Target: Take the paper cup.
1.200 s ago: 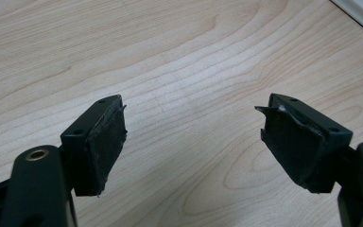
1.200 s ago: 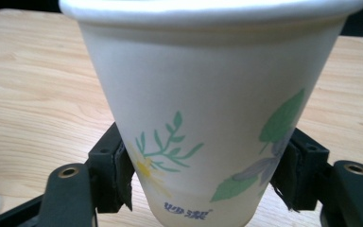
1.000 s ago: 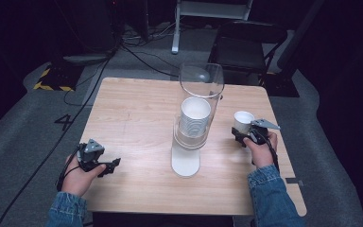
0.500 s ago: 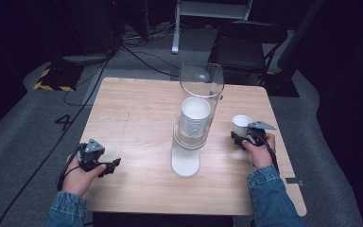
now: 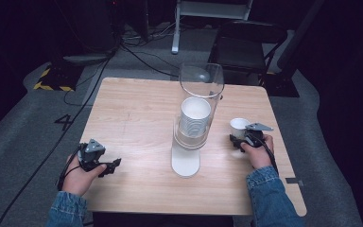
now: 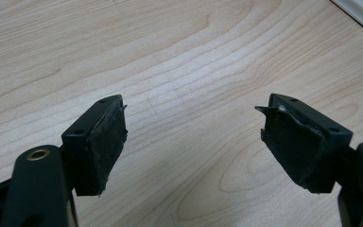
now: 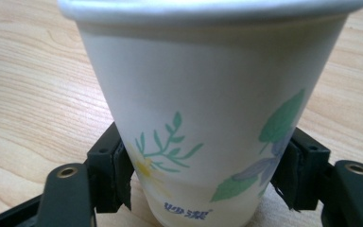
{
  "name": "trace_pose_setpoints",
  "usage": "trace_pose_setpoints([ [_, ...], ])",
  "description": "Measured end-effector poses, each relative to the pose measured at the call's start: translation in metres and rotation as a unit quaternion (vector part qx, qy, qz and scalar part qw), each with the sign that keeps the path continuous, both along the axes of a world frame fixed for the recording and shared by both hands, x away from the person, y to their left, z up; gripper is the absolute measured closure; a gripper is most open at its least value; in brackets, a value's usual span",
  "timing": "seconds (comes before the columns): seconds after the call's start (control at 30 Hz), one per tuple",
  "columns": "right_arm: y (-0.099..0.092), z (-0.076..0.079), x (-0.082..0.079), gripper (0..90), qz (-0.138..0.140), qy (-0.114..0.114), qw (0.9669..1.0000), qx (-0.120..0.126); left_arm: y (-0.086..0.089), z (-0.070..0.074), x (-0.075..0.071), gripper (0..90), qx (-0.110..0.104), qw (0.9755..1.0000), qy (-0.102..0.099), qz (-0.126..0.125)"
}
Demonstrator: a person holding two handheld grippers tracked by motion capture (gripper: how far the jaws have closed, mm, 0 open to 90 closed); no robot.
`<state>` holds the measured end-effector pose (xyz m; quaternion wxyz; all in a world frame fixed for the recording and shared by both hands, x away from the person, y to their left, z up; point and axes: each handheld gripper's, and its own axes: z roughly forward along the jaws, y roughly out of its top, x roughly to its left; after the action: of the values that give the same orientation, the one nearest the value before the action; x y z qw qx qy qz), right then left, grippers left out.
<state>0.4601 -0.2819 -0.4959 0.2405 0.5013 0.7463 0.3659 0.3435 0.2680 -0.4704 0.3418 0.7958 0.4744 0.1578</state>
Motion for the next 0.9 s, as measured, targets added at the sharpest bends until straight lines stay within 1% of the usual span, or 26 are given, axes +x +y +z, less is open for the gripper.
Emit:
trace_pose_setpoints([
  [0.27,-0.001,-0.002,-0.002,30.4,0.002,0.009,1.0,-0.002,-0.001,0.0,0.0,22.5,-0.003,1.0,0.002,0.0],
  [0.3,-0.002,-0.003,-0.003,28.1,0.002,0.015,0.9999,0.001,-0.001,0.0,0.001,22.4,-0.003,1.0,0.001,-0.002],
  [0.33,-0.002,-0.003,-0.003,28.1,0.002,0.015,0.9999,0.001,-0.001,0.0,0.001,22.4,-0.003,1.0,0.001,-0.002],
  [0.37,-0.002,-0.003,-0.003,25.2,0.0,0.017,0.9999,0.0,-0.001,0.0,0.001,22.4,-0.004,1.0,0.0,-0.003],
  [0.47,-0.003,-0.003,-0.004,23.1,0.001,0.017,0.9999,0.002,-0.001,0.0,0.001,22.3,-0.004,1.0,0.001,-0.002],
  [0.5,-0.003,-0.003,-0.004,19.7,0.0,0.017,0.9999,0.002,-0.001,0.0,0.001,22.3,-0.004,1.0,0.0,-0.002],
  [0.57,-0.004,-0.002,-0.006,17.5,-0.001,0.018,0.9998,0.006,-0.001,0.001,0.001,22.3,-0.004,1.0,0.0,-0.002],
  [0.6,-0.004,-0.001,-0.007,15.9,-0.002,0.016,0.9999,0.006,-0.001,0.001,0.001,22.3,-0.004,1.0,0.0,-0.002],
  [0.8,-0.008,0.007,-0.018,16.3,0.006,0.007,1.0,0.003,0.0,0.001,0.002,22.3,-0.004,1.0,0.0,-0.003],
  [0.87,-0.011,0.011,-0.024,16.1,0.004,0.0,1.0,-0.001,0.0,0.001,0.002,22.3,-0.005,1.0,0.0,-0.003],
  [0.9,-0.011,0.011,-0.024,16.1,0.004,0.0,1.0,-0.001,0.0,0.001,0.002,22.3,-0.005,1.0,0.0,-0.003],
])
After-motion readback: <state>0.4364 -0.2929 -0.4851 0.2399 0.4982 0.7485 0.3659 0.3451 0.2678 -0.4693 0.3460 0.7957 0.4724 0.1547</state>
